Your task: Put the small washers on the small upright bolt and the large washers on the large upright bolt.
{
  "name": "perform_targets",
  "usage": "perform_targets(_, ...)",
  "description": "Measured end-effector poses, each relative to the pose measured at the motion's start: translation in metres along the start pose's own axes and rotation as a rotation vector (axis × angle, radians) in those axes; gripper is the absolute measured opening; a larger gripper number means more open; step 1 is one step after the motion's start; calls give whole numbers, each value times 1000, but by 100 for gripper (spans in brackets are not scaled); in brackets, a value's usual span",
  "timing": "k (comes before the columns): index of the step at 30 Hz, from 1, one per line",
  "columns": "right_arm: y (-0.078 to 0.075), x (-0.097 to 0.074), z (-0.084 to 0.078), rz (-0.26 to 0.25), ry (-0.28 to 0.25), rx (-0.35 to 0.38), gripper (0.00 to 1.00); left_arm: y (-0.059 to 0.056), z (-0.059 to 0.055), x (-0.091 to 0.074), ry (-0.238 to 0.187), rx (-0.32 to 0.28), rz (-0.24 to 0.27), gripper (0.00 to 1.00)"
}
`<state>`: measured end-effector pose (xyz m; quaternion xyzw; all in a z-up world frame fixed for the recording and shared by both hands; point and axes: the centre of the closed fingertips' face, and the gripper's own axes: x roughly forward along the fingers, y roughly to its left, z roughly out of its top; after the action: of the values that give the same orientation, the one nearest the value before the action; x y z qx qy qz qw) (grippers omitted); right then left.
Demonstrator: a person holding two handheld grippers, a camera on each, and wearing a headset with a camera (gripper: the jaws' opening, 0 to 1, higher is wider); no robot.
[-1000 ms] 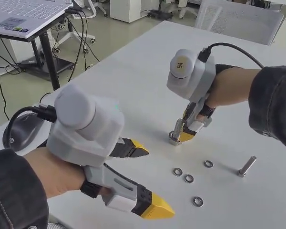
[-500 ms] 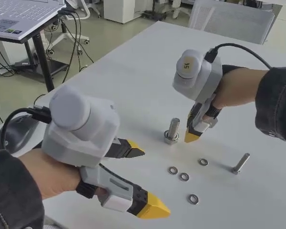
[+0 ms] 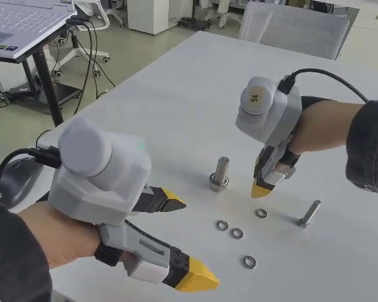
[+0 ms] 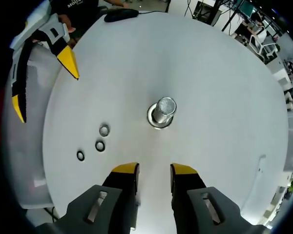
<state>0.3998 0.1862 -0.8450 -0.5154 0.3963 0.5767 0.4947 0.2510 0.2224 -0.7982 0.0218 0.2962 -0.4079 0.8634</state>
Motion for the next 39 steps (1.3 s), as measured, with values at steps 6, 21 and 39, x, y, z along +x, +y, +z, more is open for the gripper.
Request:
perform_targets(6,6,3,-12,4,4,7,27,0,-1,2,4,1,-1,76)
perform_targets(21,20,15,-23,22,3,13,26,0,0,7,5,6,-1,76)
perform_targets(39,17,24,-29,8,-4,-2,19,1,1,10,10,5,-3,76)
